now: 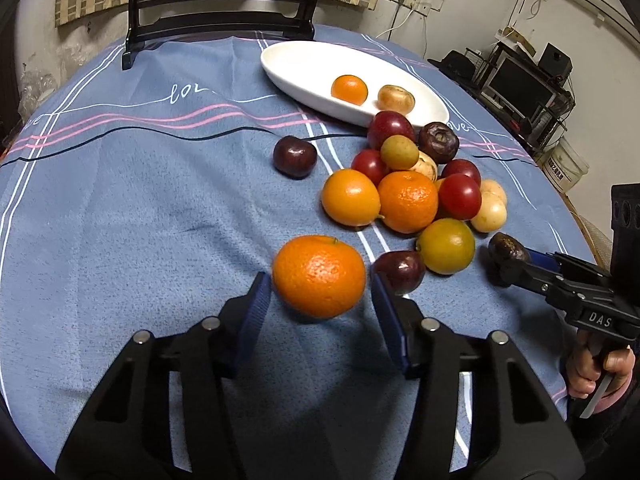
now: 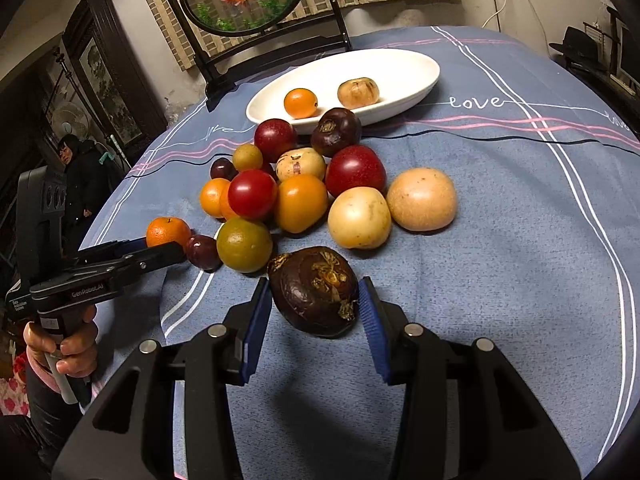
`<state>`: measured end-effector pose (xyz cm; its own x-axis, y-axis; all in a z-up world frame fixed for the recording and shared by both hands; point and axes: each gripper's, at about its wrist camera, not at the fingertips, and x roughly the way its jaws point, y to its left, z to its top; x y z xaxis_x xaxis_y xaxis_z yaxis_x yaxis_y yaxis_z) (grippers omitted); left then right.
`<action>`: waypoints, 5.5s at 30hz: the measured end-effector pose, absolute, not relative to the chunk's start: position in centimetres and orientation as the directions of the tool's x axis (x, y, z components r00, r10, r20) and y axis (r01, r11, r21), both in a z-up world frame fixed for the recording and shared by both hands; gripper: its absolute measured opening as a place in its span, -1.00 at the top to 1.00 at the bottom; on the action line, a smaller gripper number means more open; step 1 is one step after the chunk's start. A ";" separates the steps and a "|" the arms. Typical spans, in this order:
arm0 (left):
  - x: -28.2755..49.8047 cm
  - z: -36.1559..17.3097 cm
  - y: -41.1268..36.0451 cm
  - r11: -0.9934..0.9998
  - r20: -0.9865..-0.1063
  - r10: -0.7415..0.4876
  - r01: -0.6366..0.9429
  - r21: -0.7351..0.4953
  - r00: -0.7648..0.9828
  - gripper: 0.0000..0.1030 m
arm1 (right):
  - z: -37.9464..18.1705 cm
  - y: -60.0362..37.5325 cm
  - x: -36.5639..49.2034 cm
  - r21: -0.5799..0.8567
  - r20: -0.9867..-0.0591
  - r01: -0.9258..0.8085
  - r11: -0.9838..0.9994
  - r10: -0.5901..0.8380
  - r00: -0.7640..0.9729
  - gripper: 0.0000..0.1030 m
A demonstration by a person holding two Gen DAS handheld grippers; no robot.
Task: Organize fruits
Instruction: 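Grasp the large mandarin with the left tool while the right tool grasps the dark purple mottled fruit, then lower the mandarin onto the plate with the left tool while the right tool releases the purple fruit there, then grasp the dark red plum with the left tool while the right tool grasps the pale yellow fruit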
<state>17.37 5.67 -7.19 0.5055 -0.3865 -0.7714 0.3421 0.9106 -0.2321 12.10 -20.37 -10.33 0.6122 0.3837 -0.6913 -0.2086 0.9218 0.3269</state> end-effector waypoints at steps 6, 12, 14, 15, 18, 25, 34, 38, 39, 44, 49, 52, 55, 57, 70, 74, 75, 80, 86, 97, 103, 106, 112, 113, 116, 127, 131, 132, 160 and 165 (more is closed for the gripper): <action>17.6 -7.1 5.5 0.915 -0.771 -0.375 0.338 -0.219 0.515 -0.04 | -10.4 -20.4 12.2 0.329 -0.696 -0.210 0.921 0.386 0.605 0.13; 17.7 -7.1 5.5 0.919 -0.771 -0.367 0.331 -0.214 0.520 0.06 | -10.4 -20.3 12.2 0.329 -0.697 -0.211 0.921 0.387 0.603 0.13; 17.7 -7.1 5.7 0.917 -0.768 -0.374 0.331 -0.222 0.520 0.09 | -10.4 -20.3 12.1 0.328 -0.698 -0.211 0.921 0.387 0.603 0.13; 17.7 -7.1 5.6 0.917 -0.767 -0.374 0.331 -0.222 0.521 0.11 | -10.4 -20.3 12.1 0.328 -0.698 -0.212 0.921 0.387 0.603 0.13; 17.6 -7.0 5.5 0.918 -0.766 -0.371 0.333 -0.217 0.524 0.12 | -10.4 -20.3 12.1 0.328 -0.698 -0.213 0.920 0.388 0.602 0.13; 17.2 -6.6 5.4 0.922 -0.758 -0.357 0.338 -0.191 0.546 0.13 | -10.3 -20.3 11.9 0.333 -0.686 -0.220 0.917 0.395 0.610 0.13; 18.8 -2.7 4.7 0.903 -0.729 -0.386 0.393 -0.173 0.565 0.14 | -7.2 -21.1 12.1 0.297 -0.641 -0.275 0.914 0.404 0.652 0.13; 21.0 0.1 3.1 0.885 -0.695 -0.407 0.443 -0.141 0.592 0.14 | -4.5 -22.2 14.0 0.236 -0.601 -0.255 0.938 0.347 0.720 0.13; 22.0 0.8 2.4 0.880 -0.686 -0.416 0.455 -0.138 0.596 0.14 | -4.0 -22.6 15.1 0.227 -0.592 -0.245 0.942 0.334 0.733 0.13; 28.3 2.1 -0.5 0.864 -0.668 -0.458 0.469 -0.180 0.587 0.14 | -2.7 -23.1 20.0 0.170 -0.576 -0.219 0.961 0.278 0.769 0.13; 34.0 0.9 -3.1 0.873 -0.704 -0.437 0.454 -0.180 0.560 0.14 | -3.5 -22.8 25.0 0.138 -0.599 -0.211 0.968 0.251 0.760 0.13; 36.5 -0.3 -3.3 0.877 -0.721 -0.435 0.437 -0.202 0.540 0.14 | -4.1 -22.3 26.9 0.120 -0.615 -0.226 0.967 0.251 0.747 0.13; 38.5 -1.6 -3.3 0.891 -0.746 -0.410 0.406 -0.203 0.525 0.14 | -5.0 -22.0 28.4 0.101 -0.638 -0.220 0.970 0.233 0.734 0.13; 39.5 -2.8 -3.1 0.894 -0.762 -0.409 0.389 -0.223 0.502 0.14 | -5.5 -22.1 29.2 0.105 -0.651 -0.215 0.971 0.231 0.724 0.13; 36.3 0.1 -1.6 0.928 -0.710 -0.331 0.353 -0.124 0.621 -0.70 | -3.8 -22.8 27.1 0.149 -0.618 -0.236 0.960 0.276 0.736 -0.21; 32.2 1.9 -0.4 0.918 -0.665 -0.359 0.377 -0.124 0.655 -0.85 | -3.3 -23.9 24.2 0.198 -0.607 -0.212 0.957 0.289 0.740 -0.24; 30.8 2.1 -0.1 0.912 -0.656 -0.371 0.391 -0.124 0.657 -0.89 | -3.4 -24.2 23.1 0.210 -0.607 -0.200 0.957 0.288 0.740 -0.24; 24.8 1.3 0.4 0.869 -0.656 -0.420 0.486 -0.093 0.627 -0.91 | -5.0 -24.4 17.6 0.249 -0.625 -0.156 0.956 0.281 0.728 -0.24; 19.7 -1.4 1.1 0.848 -0.667 -0.438 0.523 -0.085 0.603 -0.91 | -7.2 -21.8 13.1 0.191 -0.656 -0.152 0.970 0.241 0.715 -0.24; 17.1 -3.9 1.7 0.870 -0.711 -0.364 0.492 -0.029 0.602 -0.91 | -9.6 -20.0 14.0 0.126 -0.709 -0.080 0.989 0.146 0.689 -0.23; 16.9 -4.5 1.5 0.862 -0.727 -0.361 0.507 -0.021 0.583 -0.90 | -9.8 -20.0 14.4 0.129 -0.720 -0.082 0.988 0.150 0.678 -0.23; 16.7 -4.5 1.4 0.855 -0.725 -0.362 0.519 -0.008 0.585 -0.89 | -9.9 -20.0 14.6 0.128 -0.722 -0.084 0.988 0.151 0.675 -0.23; 16.9 -5.1 1.1 0.850 -0.742 -0.352 0.527 0.002 0.571 -0.78 | -9.8 -19.8 14.9 0.133 -0.726 -0.087 0.987 0.157 0.670 -0.23; 16.9 -5.1 1.1 0.850 -0.744 -0.352 0.527 0.000 0.568 -0.72 | -9.8 -19.8 14.9 0.134 -0.726 -0.086 0.987 0.157 0.670 -0.23; 17.1 -5.3 1.1 0.846 -0.753 -0.357 0.533 -0.010 0.552 -0.56 | -9.8 -19.7 15.0 0.136 -0.728 -0.086 0.987 0.158 0.668 -0.23; 17.0 -5.9 0.6 0.834 -0.772 -0.359 0.552 -0.012 0.525 -0.44 | -9.9 -19.8 15.1 0.141 -0.735 -0.079 0.987 0.158 0.660 -0.23; 17.1 -6.1 0.4 0.828 -0.777 -0.367 0.560 -0.023 0.511 -0.27 | -10.0 -19.8 15.1 0.141 -0.734 -0.080 0.987 0.158 0.660 -0.23; 17.1 -6.2 0.3 0.825 -0.781 -0.370 0.564 -0.027 0.503 -0.18 | -9.9 -19.8 15.1 0.140 -0.734 -0.080 0.987 0.158 0.661 -0.23; 17.1 -7.4 -0.7 0.819 -0.812 -0.332 0.573 0.003 0.479 0.27 | -10.8 -18.2 16.1 0.066 -0.787 -0.068 0.995 0.094 0.610 0.30; 17.0 -7.4 -0.8 0.824 -0.813 -0.331 0.567 0.000 0.480 0.31 | -10.7 -17.9 16.1 0.041 -0.789 -0.073 0.997 0.077 0.610 0.31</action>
<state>17.02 -0.80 -7.39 0.4797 -0.3308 -0.8127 0.5672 0.8236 -0.0005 16.13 -17.92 -10.74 0.6101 0.0768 -0.7886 -0.0727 0.9965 0.0408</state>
